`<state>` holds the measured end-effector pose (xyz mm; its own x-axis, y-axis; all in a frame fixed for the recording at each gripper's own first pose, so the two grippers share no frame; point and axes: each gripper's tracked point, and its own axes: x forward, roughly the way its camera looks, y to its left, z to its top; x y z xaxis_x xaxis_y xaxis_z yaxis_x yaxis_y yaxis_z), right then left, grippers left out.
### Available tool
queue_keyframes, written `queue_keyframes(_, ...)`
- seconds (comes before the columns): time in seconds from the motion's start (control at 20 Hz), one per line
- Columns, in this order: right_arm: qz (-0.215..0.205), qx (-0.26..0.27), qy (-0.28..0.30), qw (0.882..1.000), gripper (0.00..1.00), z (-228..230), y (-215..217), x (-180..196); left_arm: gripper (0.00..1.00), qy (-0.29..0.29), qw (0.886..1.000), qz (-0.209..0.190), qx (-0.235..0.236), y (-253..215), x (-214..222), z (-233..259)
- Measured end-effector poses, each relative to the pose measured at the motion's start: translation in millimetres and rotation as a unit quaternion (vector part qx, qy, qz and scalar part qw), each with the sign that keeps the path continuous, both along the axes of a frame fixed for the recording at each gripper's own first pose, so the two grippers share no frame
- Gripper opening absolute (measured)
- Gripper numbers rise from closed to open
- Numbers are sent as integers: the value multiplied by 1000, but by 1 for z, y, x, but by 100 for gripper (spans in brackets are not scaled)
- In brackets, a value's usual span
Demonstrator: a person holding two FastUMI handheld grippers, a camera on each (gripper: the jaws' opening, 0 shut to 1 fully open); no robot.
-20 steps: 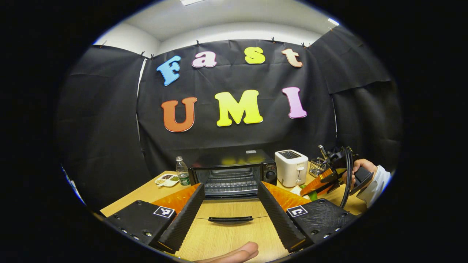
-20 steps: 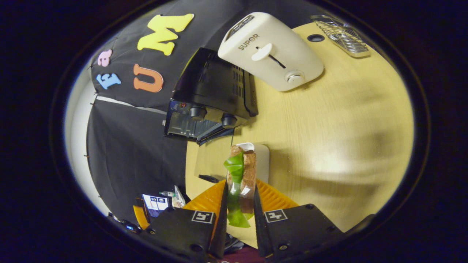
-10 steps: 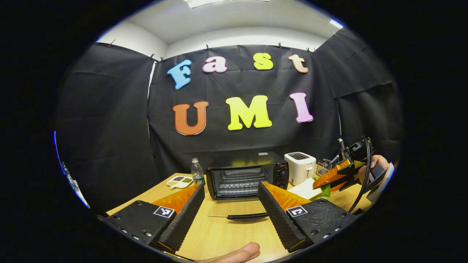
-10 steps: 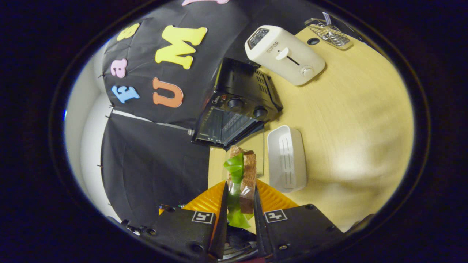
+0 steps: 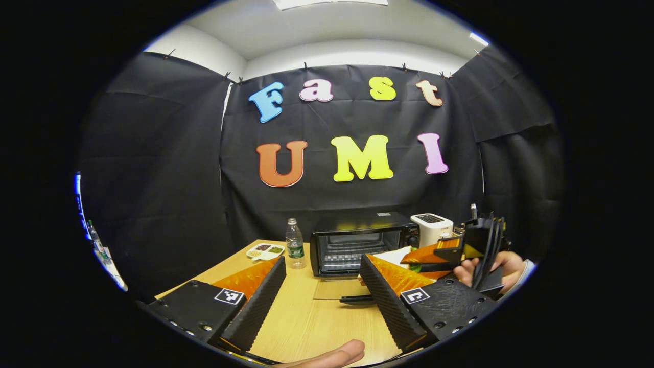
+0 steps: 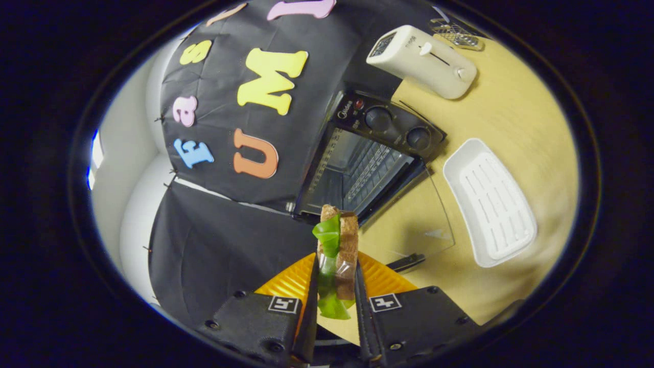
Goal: Open the electric oven with the left hand, put the food in, and close the electric oven.
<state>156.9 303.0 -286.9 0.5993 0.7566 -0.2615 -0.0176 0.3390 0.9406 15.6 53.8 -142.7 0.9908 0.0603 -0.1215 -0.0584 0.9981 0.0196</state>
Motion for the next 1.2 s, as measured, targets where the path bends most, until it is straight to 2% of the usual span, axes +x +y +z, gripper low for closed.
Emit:
queue_keyframes(0.2,-109,-34,-30,993,37,-22,19,48,95,-5,1000,1,-2,13,-4,1)
queue_keyframes(0.35,-163,-5,-43,986,37,-15,35,81,95,2,1000,3,-10,22,-8,-7)
queue_keyframes(0.4,-181,2,-48,982,28,-14,39,93,95,5,1000,5,-11,26,-9,-10)
queue_keyframes(0.45,-200,-1,-54,978,37,-16,42,104,95,11,1000,8,-11,29,-9,-14)
queue_keyframes(0.5,-218,-13,-58,974,37,-19,44,116,100,19,1000,10,-8,33,-9,-18)
queue_keyframes(0.55,-232,-20,-66,970,29,-19,47,127,95,27,1000,12,-3,37,-11,-22)
queue_keyframes(0.6,-237,-38,-78,968,29,-22,52,138,95,29,999,15,4,40,-13,-22)
queue_keyframes(0.65,-252,-53,-89,962,39,-24,54,151,95,30,999,17,9,45,-16,-22)
queue_keyframes(0.8,-286,-81,-106,949,40,-36,61,181,95,33,999,23,4,54,-20,-27)
queue_keyframes(0.85,-294,-86,-109,946,31,-38,64,189,95,37,999,23,1,56,-23,-30)
queue_keyframes(0.9,-298,-90,-112,944,40,-38,66,194,96,42,999,22,2,58,-24,-34)
queue_keyframes(1.0,-321,-95,-116,935,40,-38,66,204,95,49,998,36,11,71,-25,-39)
queue_keyframes(1.15,-323,-134,-110,930,44,-51,74,207,95,58,997,42,0,74,-25,-46)
queue_keyframes(1.2,-328,-141,-112,927,36,-52,73,206,96,63,997,40,-6,72,-23,-47)
